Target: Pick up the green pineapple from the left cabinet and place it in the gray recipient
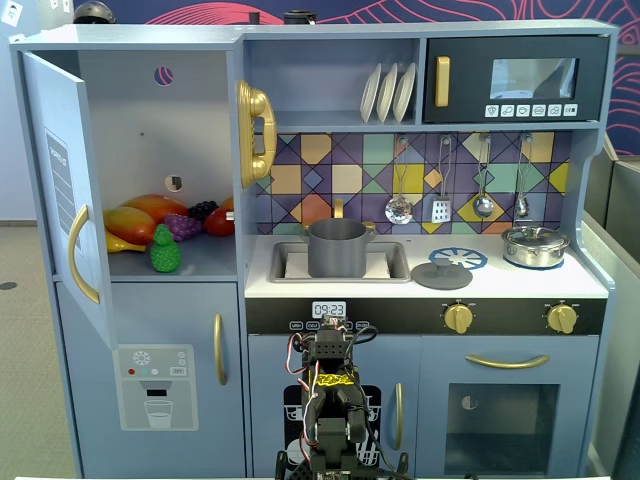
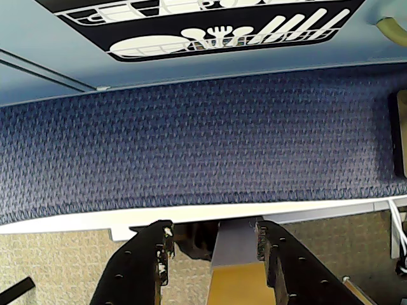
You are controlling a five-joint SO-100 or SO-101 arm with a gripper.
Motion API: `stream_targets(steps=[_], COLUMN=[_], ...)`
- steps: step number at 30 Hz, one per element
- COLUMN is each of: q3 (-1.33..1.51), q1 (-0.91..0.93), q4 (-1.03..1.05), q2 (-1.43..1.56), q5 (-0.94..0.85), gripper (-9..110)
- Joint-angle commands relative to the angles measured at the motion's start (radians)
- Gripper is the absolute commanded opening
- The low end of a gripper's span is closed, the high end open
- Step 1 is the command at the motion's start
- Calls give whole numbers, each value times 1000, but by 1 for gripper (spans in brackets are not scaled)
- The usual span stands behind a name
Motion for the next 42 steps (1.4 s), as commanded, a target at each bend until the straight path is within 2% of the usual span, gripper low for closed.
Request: stream_targets(steps=[1,10,13,16,18,20,24,26,29,33,42], q3=[-2,-2,-2,-69,-123,-169,-264,-341,-474,-603,-738], q1=[32,32,-43,-252,-393,-512,-698,-759,-790,-772,-779], q4=[179,179,161,15,-199,-454,-1015,-1186,-1238,-1304,-1411], q2=[-6,-6,-8,-9,-9,-14,-146,-224,-344,-499,-744], q5=[12,12,21,249,368,337,35,-28,-87,-44,-74], gripper=[0,0,0,0,0,0,0,0,2,19,28])
